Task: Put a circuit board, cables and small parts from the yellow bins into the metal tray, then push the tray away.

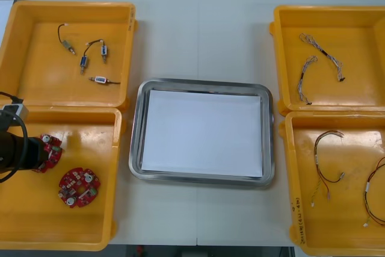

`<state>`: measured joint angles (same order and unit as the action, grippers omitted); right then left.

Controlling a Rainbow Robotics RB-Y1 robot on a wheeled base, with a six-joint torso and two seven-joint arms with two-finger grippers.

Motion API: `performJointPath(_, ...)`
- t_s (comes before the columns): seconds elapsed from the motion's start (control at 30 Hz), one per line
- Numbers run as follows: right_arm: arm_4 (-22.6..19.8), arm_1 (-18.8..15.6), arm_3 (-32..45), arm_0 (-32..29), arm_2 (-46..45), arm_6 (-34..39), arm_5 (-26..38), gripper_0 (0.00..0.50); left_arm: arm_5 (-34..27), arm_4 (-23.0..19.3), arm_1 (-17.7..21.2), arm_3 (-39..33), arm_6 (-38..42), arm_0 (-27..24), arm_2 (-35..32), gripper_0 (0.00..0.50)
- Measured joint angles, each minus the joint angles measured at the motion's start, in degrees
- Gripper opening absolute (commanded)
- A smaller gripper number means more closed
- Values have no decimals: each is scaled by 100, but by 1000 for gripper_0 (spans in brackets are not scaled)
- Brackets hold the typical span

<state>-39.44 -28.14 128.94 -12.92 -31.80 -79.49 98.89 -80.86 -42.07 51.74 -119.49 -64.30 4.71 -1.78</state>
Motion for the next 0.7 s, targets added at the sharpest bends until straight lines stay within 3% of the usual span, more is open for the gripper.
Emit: performJointPath(0.7, 138, 0, -1048, 132, 555, 3, -821, 500, 366, 294, 2, 128, 0, 0, 497, 500)
